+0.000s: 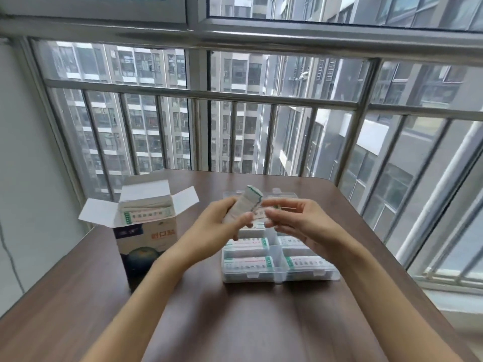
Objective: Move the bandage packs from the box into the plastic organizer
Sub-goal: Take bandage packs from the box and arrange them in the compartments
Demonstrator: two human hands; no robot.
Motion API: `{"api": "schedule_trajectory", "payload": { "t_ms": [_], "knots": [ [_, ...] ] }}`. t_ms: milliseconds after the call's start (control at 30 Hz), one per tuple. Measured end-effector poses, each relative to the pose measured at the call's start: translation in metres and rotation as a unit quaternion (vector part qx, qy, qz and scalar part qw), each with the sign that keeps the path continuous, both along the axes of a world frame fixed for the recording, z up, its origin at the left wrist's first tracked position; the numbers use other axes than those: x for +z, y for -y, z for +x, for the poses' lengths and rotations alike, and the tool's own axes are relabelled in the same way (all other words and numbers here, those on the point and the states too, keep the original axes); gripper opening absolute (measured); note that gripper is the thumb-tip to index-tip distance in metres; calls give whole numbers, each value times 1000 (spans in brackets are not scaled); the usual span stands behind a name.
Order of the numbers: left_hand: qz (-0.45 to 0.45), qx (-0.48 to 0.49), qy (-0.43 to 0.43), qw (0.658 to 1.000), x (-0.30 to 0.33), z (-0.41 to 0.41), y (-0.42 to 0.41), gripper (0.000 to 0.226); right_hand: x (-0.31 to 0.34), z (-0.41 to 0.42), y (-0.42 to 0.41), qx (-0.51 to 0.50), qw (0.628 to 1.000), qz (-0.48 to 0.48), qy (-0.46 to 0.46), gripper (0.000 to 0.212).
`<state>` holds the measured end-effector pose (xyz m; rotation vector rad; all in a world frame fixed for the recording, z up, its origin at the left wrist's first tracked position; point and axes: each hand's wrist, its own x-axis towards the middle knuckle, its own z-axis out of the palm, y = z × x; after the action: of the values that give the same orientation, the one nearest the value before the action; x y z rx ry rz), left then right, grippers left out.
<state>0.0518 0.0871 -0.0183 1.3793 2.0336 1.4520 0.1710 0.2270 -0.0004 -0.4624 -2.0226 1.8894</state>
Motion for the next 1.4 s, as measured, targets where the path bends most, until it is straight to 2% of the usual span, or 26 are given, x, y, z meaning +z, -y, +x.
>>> {"api": "schedule_trajectory", "payload": {
  "t_ms": [100, 167, 267, 333, 500, 600, 700, 733, 800, 867, 933, 1067, 1133, 1200, 1333, 1400],
  "knots": [
    [9, 88, -57, 994, -12, -8, 7, 7, -11, -6, 1, -59, 991, 121, 12, 12],
    [25, 132, -56, 989, -18, -13, 12, 10, -18, -12, 0, -92, 974, 205, 33, 11],
    [33, 127, 69, 989, -17, -12, 16, 20, -28, -19, -1, -77, 946, 305, 77, 8],
    [23, 121, 171, 978, -14, -7, 16, 23, -30, -20, 1, -52, 938, 331, 89, 8],
    [69, 75, 377, 920, -11, 0, 14, 22, -24, -25, 5, -21, 895, 423, 141, 7],
    [88, 69, 434, 894, -11, 1, 14, 25, -22, -28, 7, -18, 878, 451, 157, 6],
    [88, 65, 417, 902, -10, -1, 16, 26, -23, -30, 6, -35, 870, 462, 169, 11],
    [77, 63, 394, 914, -11, 0, 17, 25, -23, -29, 6, -67, 878, 450, 147, 13],
    [55, 52, 328, 942, -12, 2, 19, 20, -20, -26, 11, -134, 922, 357, 63, 18],
    [54, 33, 282, 957, -14, 6, 20, 16, -15, -22, 20, -128, 964, 231, 29, 30],
    [56, 26, 261, 963, -15, 9, 19, 19, -16, -20, 28, -93, 982, 162, 32, 30],
    [43, 20, 261, 964, -16, 14, 15, 19, -23, -17, 30, -116, 987, 114, -13, 17],
    [45, 5, 295, 954, -17, 15, 14, 22, -24, -14, 28, -130, 987, 96, -27, 15],
    [49, 3, 293, 955, -18, 15, 13, 22, -24, -11, 26, -128, 989, 67, -34, 16],
    [71, 70, 270, 958, -21, 10, 12, 18, -24, -3, 16, -145, 988, 14, -57, 10],
    [86, 110, 228, 964, -21, 5, 13, 17, -20, 1, 9, -145, 988, -11, -55, 15]
  ]
}}
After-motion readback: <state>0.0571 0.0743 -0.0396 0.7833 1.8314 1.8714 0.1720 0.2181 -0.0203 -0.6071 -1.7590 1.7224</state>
